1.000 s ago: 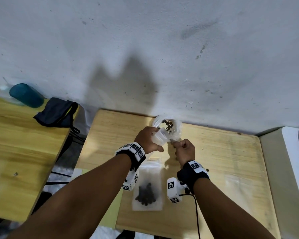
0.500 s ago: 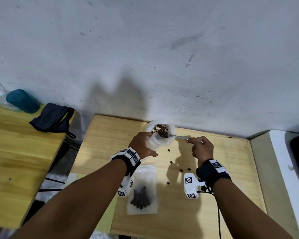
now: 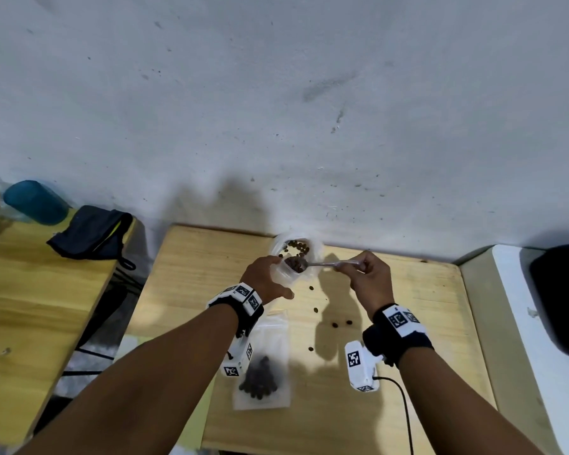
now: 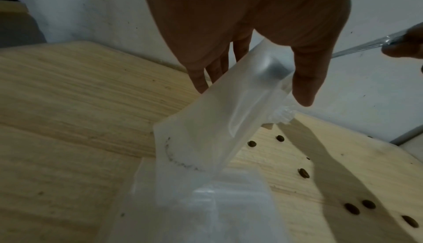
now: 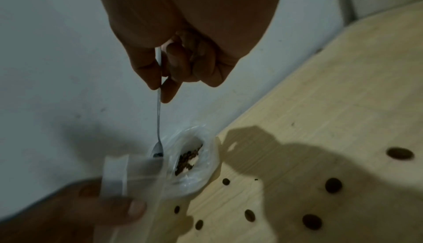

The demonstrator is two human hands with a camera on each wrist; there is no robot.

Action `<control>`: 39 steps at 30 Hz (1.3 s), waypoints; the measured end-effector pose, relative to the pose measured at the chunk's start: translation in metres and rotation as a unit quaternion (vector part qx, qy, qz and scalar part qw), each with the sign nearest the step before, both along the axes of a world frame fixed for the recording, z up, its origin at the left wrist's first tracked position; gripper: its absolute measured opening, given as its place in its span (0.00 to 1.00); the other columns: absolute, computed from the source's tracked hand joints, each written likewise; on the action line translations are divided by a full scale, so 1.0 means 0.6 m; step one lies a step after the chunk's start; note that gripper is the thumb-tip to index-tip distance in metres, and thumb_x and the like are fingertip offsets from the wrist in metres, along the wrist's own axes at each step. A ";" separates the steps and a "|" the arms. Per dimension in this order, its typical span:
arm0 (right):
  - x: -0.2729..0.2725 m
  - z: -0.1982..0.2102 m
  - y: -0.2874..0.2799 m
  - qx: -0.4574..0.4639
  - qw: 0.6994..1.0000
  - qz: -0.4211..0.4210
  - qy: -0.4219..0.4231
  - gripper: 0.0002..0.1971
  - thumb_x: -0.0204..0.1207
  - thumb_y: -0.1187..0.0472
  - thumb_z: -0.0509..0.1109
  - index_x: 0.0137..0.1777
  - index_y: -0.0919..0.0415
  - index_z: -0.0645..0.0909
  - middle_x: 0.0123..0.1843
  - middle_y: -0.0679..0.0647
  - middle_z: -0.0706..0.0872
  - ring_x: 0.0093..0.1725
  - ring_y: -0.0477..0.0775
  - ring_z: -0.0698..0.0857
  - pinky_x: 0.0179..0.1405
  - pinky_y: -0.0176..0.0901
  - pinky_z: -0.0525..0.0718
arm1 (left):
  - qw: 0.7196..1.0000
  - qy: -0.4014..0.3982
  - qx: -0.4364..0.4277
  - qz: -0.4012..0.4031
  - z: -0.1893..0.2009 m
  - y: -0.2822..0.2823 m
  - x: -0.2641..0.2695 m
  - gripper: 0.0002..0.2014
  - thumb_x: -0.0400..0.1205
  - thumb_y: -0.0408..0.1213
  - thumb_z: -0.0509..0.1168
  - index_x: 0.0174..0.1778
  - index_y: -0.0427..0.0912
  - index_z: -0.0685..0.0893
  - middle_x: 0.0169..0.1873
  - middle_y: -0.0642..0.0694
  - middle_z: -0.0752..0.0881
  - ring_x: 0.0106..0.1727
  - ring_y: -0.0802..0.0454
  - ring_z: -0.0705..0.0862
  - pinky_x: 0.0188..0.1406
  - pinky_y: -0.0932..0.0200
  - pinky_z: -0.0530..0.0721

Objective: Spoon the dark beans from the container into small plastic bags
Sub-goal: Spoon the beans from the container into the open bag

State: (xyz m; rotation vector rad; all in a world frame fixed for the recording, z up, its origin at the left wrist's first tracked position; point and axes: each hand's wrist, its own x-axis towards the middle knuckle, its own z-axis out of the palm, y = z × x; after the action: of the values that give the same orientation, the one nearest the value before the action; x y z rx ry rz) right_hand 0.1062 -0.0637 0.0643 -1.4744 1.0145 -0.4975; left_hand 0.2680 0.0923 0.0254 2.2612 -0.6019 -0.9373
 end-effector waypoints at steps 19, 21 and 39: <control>0.062 -0.079 0.007 -0.165 0.976 -0.020 0.143 0.17 0.76 0.58 0.73 0.31 0.48 0.68 0.39 0.52 0.90 0.25 0.58 0.77 0.34 0.45 0.82 | 0.999 -0.032 -0.014 -0.029 -0.013 0.007 0.006 0.43 0.57 0.44 0.84 0.69 0.49 0.76 0.67 0.50 0.79 0.65 0.51 0.80 0.65 0.53 0.78; 0.070 -0.090 0.010 -0.132 0.982 -0.010 0.137 0.16 0.77 0.59 0.73 0.32 0.53 0.69 0.42 0.51 0.91 0.31 0.58 0.82 0.37 0.44 0.80 | 0.998 -0.036 -0.017 -0.039 -0.016 0.008 0.008 0.43 0.57 0.44 0.84 0.69 0.48 0.76 0.67 0.51 0.79 0.65 0.51 0.80 0.65 0.53 0.78; 0.073 -0.099 0.042 0.116 0.986 -0.053 0.107 0.17 0.67 0.67 0.78 0.28 0.55 0.71 0.28 0.56 0.75 0.26 0.52 0.71 0.28 0.40 0.68 | 0.996 -0.054 -0.024 -0.063 -0.024 0.007 0.021 0.46 0.57 0.49 0.84 0.72 0.48 0.74 0.70 0.52 0.75 0.67 0.51 0.78 0.67 0.55 0.77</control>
State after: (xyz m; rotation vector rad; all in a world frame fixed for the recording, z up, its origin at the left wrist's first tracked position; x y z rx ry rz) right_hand 0.1500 -0.0385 0.0050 -1.2885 1.2806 -0.2890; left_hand 0.2805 0.0965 0.0110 2.2636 -0.8152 -0.8556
